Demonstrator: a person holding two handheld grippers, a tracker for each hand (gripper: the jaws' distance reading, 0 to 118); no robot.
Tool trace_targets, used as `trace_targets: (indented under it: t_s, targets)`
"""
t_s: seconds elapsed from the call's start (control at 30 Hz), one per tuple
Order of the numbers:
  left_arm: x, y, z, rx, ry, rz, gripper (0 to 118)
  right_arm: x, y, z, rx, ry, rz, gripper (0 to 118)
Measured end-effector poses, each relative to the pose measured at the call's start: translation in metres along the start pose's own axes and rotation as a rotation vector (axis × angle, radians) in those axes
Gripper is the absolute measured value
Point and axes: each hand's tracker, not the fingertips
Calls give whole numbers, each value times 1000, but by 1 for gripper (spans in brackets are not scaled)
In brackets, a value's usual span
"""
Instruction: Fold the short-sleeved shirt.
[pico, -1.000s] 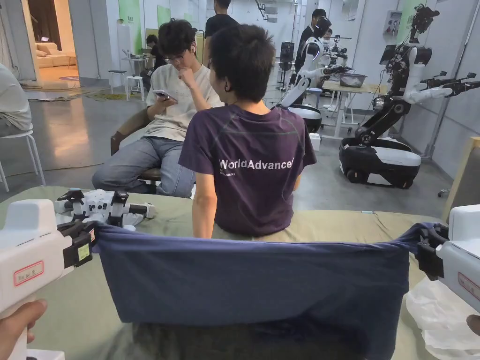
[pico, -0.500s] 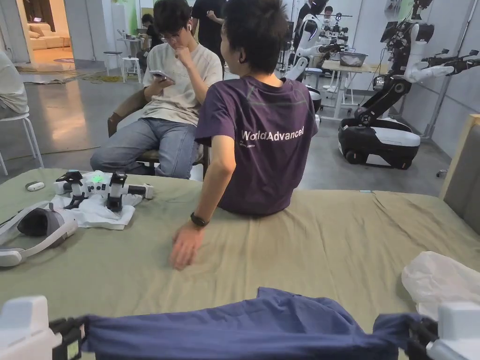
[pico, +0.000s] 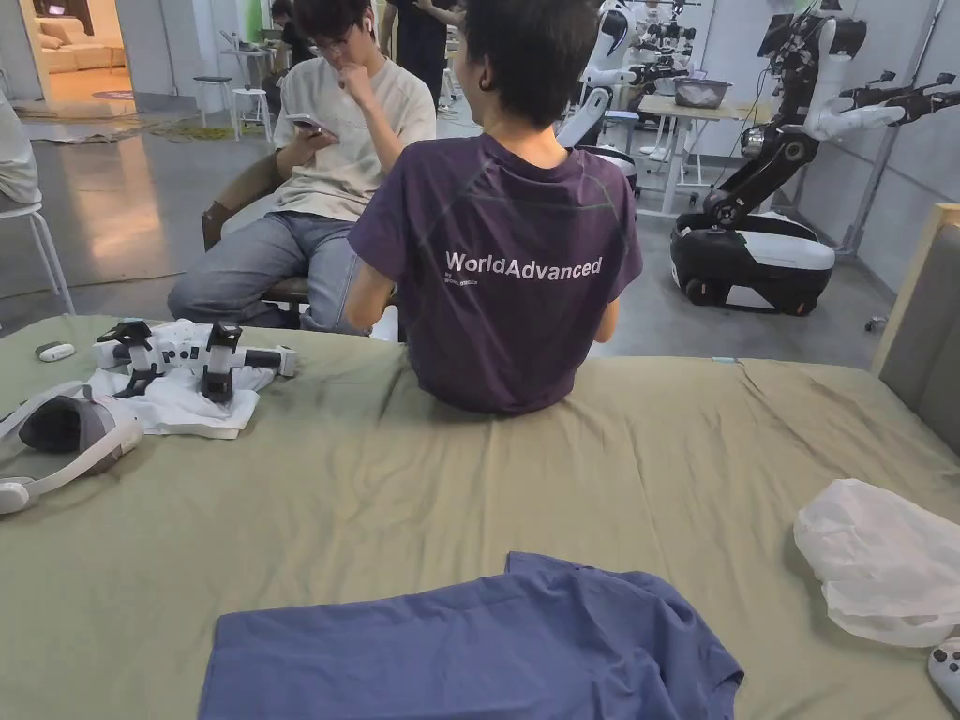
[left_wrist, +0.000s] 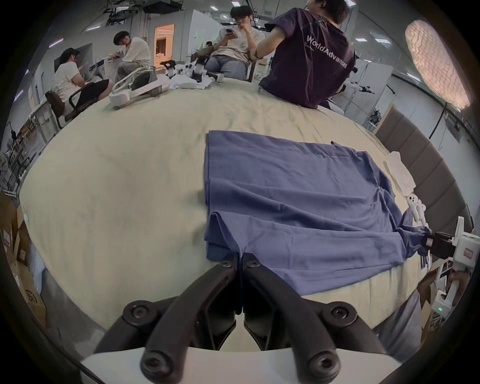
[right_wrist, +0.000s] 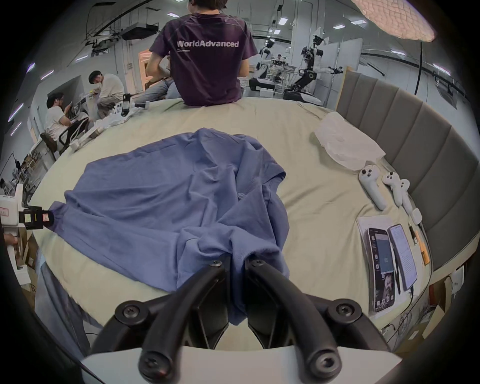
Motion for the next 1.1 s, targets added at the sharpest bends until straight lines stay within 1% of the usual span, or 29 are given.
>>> trace_targets:
  t_s: [0.03, 0.07, 0.1, 0.13, 0.17, 0.2, 0.27, 0.33, 0.43, 0.5, 0.53, 0.57, 0.6, 0.67, 0.7, 0.73, 0.77, 0.8, 0.83, 0.97, 1.0, 1.1]
  targets:
    - [0, 0, -1, 15, -1, 0, 31, -1, 3, -1, 7, -8, -10, 44]
    - [2, 4, -1, 37, 8, -5, 48, -2, 8, 0, 24, -18, -17, 57]
    - [3, 8, 0, 65, 12, -12, 58, -4, 12, 1, 45, -24, -18, 60]
    - [6, 14, 2, 104, 17, -23, 61, -6, 18, 4, 82, -27, -19, 61]
    - [13, 18, 7, 137, 19, -35, 61, -8, 26, 7, 127, -28, -18, 61]
    - [16, 24, 10, 169, 18, -42, 67, -10, 33, 10, 166, -34, -15, 61]
    - [27, 41, 20, 229, 9, -57, 66, -16, 51, 19, 247, -54, 0, 63]
    - [39, 55, 30, 302, 5, -72, 66, -22, 69, 25, 331, -65, -4, 70]
    - [59, 75, 46, 441, 35, -125, 66, -32, 93, 32, 454, -71, -23, 71]
    - [70, 86, 55, 532, 69, -156, 65, -41, 106, 36, 534, -78, -21, 70]
    - [75, 90, 60, 580, 83, -165, 64, -46, 112, 37, 575, -96, -19, 69]
    - [80, 94, 65, 630, 99, -169, 62, -51, 117, 40, 609, -109, -14, 65]
    - [84, 97, 70, 666, 110, -175, 58, -55, 121, 42, 645, -115, -13, 58]
    - [90, 103, 80, 736, 121, -180, 38, -62, 128, 45, 708, -121, -20, 32]
    - [90, 106, 82, 759, 121, -181, 25, -64, 131, 46, 728, -121, -27, 18]
    - [92, 107, 86, 786, 125, -184, 9, -66, 133, 48, 748, -112, -36, 8]
    - [94, 108, 89, 804, 129, -187, 0, -67, 135, 48, 759, -104, -46, 6]
    - [95, 107, 92, 822, 133, -192, 0, -68, 137, 48, 767, -100, -49, 2]
    - [94, 108, 93, 839, 147, -193, 0, -69, 139, 49, 775, -90, -50, 1]
    - [85, 109, 96, 849, 115, -186, 0, -72, 140, 51, 812, -92, -40, 0]
    - [82, 111, 93, 833, 118, -189, 0, -73, 140, 51, 817, -92, -35, 0]
    - [60, 122, 69, 710, 135, -175, 0, -72, 142, 46, 803, -82, -26, 0]
